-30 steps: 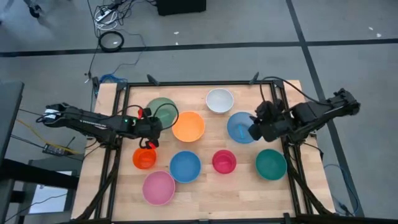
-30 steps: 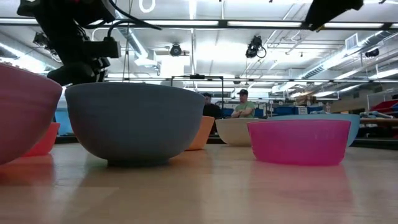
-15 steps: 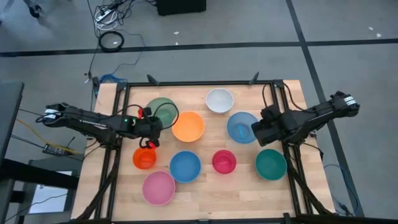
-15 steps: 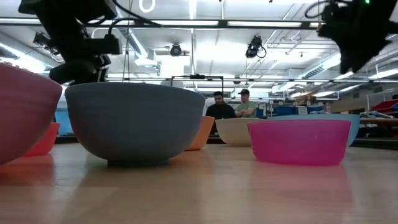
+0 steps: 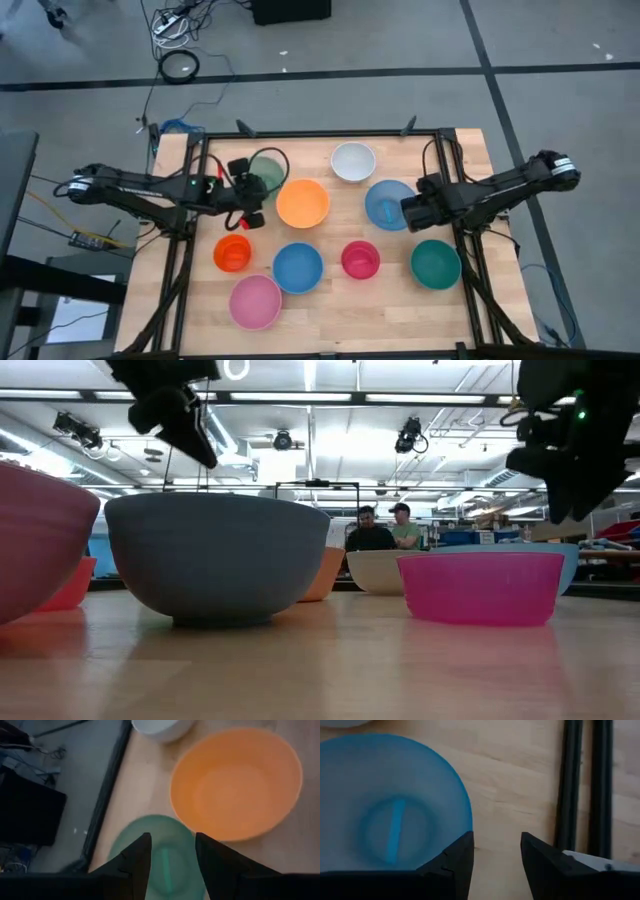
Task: Nest bowls inside each other
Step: Stack the light blue bowl on top of the light green bowl
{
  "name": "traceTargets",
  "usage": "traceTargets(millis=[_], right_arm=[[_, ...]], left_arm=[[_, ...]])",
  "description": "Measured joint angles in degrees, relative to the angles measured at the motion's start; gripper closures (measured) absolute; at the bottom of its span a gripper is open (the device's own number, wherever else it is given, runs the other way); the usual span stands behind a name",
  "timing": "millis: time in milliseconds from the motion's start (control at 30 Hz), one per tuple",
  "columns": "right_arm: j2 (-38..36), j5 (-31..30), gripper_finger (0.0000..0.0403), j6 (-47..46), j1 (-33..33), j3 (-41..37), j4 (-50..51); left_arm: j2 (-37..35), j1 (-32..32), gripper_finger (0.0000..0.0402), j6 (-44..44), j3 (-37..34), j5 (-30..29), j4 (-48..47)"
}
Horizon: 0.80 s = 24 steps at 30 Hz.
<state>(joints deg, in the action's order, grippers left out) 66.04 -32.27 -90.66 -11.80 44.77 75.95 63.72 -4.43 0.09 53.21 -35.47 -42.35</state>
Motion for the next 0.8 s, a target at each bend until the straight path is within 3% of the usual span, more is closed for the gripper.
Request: traceTargets(millis=[800], right_arm=[[0.0,0.9,0.0253,3.82,5.67,-13.97,-25.82]], left_arm=[[-0.02,-0.17,0.0239,-7.49,8.05,-1.13,0.11]])
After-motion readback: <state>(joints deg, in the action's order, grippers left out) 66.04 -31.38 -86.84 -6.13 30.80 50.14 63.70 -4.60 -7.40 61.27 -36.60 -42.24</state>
